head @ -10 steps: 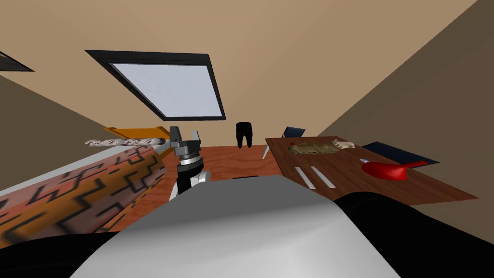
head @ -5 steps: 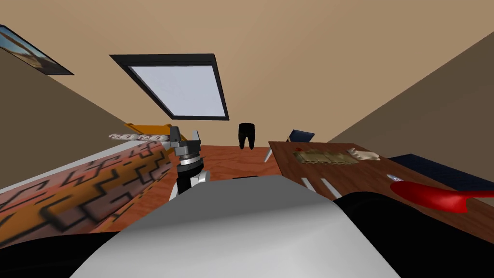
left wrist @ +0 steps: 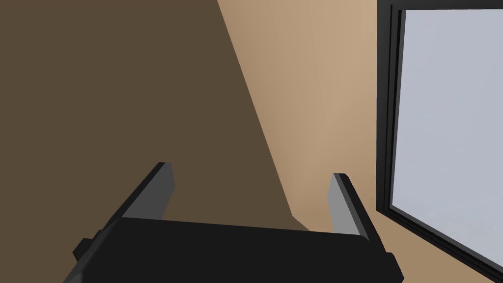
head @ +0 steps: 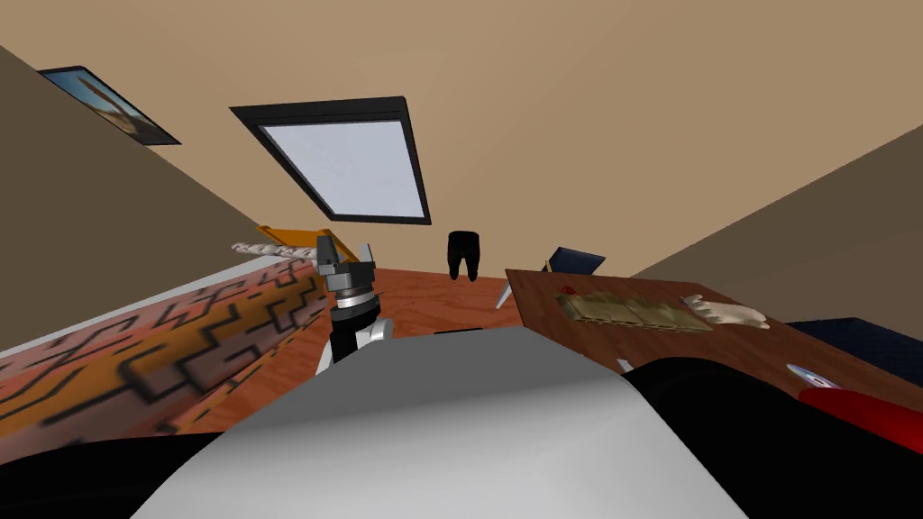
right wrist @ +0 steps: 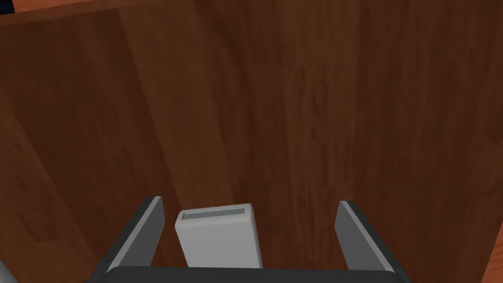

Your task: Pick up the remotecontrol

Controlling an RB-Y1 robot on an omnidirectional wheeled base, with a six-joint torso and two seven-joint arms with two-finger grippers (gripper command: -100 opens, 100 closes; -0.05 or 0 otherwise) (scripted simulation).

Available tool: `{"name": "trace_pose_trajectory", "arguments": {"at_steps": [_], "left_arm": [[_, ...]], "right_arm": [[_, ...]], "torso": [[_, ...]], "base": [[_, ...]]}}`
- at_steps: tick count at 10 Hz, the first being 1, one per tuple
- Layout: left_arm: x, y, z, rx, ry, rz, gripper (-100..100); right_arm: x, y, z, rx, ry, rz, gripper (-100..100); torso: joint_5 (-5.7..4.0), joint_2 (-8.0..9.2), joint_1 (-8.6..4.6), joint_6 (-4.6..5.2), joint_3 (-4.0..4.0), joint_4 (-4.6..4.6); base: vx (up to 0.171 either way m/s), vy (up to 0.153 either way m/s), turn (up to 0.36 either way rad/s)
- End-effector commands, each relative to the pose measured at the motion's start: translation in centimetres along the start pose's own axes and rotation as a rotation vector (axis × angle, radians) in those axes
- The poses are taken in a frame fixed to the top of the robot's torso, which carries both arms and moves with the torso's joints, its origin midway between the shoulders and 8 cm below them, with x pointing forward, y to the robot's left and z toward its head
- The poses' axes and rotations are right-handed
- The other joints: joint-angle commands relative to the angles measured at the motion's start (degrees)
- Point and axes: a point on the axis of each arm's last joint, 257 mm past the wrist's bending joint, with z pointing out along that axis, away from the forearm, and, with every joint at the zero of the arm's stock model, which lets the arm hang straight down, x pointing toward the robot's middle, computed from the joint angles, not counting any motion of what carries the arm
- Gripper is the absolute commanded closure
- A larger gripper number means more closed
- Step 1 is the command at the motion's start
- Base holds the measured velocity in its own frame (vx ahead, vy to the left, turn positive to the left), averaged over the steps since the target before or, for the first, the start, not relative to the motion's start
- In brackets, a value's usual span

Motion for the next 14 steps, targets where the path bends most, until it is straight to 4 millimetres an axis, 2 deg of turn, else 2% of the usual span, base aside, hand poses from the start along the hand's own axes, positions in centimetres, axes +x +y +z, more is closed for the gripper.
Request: {"name": "trace_pose_trajectory", "arguments": {"at_steps": [1, 3, 4, 5, 6, 10, 14], "left_arm": [[0.0, 0.0, 0.0, 0.000, 0.000, 0.000, 0], [0.0, 0.0, 0.0, 0.000, 0.000, 0.000, 0], [0.0, 0.0, 0.0, 0.000, 0.000, 0.000, 0], [0.0, 0.0, 0.0, 0.000, 0.000, 0.000, 0], [0.0, 0.0, 0.0, 0.000, 0.000, 0.000, 0], [0.0, 0.0, 0.0, 0.000, 0.000, 0.000, 0], [0.0, 0.0, 0.0, 0.000, 0.000, 0.000, 0]], "right_arm": [[0.0, -0.7, 0.2, 0.012, 0.006, 0.020, -100], [-0.2, 0.0, 0.8, -0.005, 0.005, 0.042, -100], [-0.2, -0.2, 0.6, 0.002, 0.005, 0.032, -100], [-0.3, -0.2, 0.6, 0.001, 0.004, 0.035, 0], [-0.4, 0.1, 0.9, 0.000, 0.004, 0.055, -100], [-1.0, 1.4, 2.0, -0.002, 0.005, 0.132, -100], [-1.5, 2.3, 2.8, -0.003, 0.005, 0.195, -100]], "torso": [[0.00, 0.00, 0.00, 0.00, 0.00, 0.00], [-0.05, -0.26, -0.14, 0.03, -0.16, -0.07], [-0.02, -0.27, -0.01, 0.03, -0.16, -0.07], [0.03, -0.01, 0.20, 0.09, -0.03, -0.03], [0.07, 0.23, 0.36, 0.10, 0.12, 0.03], [0.09, 0.92, 0.44, 0.11, 0.52, 0.19], [0.09, 0.82, 0.43, 0.15, 0.47, 0.18]], "base": [[0.184, -0.147, 0.363], [0.169, -0.112, 0.179], [0.077, -0.044, 0.040], [0.014, -0.010, -0.001], [-0.044, -0.007, 0.151], [-0.136, 0.001, 0.199], [-0.121, 0.004, 0.153]]}}
